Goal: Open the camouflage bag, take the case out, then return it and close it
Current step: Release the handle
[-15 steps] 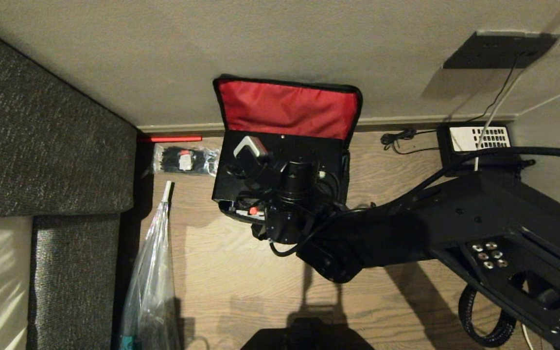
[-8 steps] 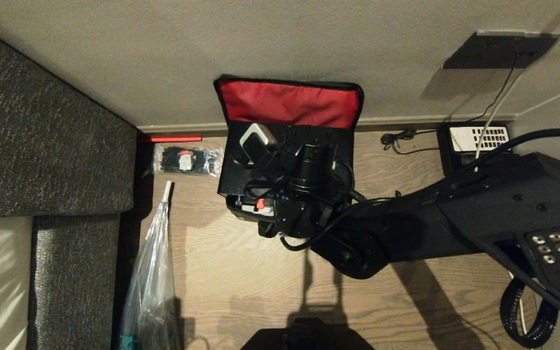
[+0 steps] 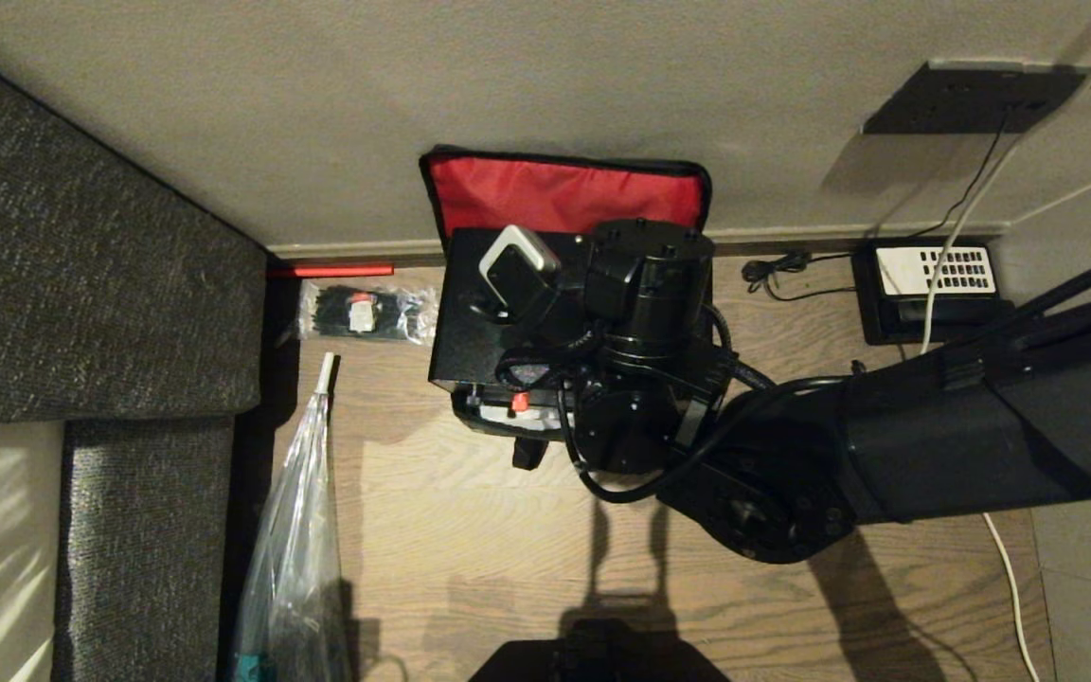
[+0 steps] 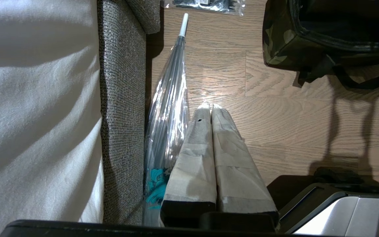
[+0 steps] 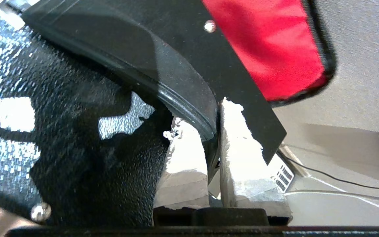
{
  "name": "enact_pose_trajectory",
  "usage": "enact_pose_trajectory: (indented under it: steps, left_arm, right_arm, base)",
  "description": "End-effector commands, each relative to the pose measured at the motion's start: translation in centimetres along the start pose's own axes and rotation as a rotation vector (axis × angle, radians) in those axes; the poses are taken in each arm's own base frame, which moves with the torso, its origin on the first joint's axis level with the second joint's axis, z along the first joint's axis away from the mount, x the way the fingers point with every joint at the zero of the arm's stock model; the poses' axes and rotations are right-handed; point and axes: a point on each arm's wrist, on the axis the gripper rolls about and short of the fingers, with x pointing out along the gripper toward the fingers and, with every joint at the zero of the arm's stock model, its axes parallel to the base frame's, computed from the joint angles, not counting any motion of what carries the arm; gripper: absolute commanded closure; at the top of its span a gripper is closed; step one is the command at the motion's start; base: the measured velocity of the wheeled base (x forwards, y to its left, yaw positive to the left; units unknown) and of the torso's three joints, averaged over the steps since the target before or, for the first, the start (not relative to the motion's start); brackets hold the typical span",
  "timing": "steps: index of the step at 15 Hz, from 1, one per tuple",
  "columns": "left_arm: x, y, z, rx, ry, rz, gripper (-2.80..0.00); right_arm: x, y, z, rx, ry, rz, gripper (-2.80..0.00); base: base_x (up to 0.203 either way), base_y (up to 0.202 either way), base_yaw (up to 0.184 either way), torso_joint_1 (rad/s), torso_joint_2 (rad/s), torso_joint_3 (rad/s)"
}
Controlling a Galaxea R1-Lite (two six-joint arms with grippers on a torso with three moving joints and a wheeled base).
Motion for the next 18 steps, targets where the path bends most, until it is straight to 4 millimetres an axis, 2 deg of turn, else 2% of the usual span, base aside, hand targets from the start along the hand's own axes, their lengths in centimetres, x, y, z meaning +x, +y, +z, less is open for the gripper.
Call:
enact_pose_trajectory:
  steps: [1, 11, 18]
  left_arm:
    - [0.0, 0.0, -0.1, 0.000, 0.001, 0.001, 0.00]
    - [0.0, 0.0, -0.1, -0.001, 0.001, 0.001, 0.00]
    - [0.0, 0.0, -0.1, 0.000, 0.001, 0.001, 0.00]
  right_arm:
    - [-1.0, -1.8, -0.4, -0.007, 0.003, -0.003, 0.00]
    - [-3.2, -4.9, -2.6, -0.025, 0.020, 0.002, 0.00]
    - [-2.7, -7.4, -5.9, -0.054, 0.097, -0.041, 0.00]
  base:
    - [0.000, 0.000, 0.000, 0.000, 0.00, 0.000]
    - [0.000, 0.000, 0.000, 0.000, 0.00, 0.000]
    - [0.000, 0.000, 0.000, 0.000, 0.00, 0.000]
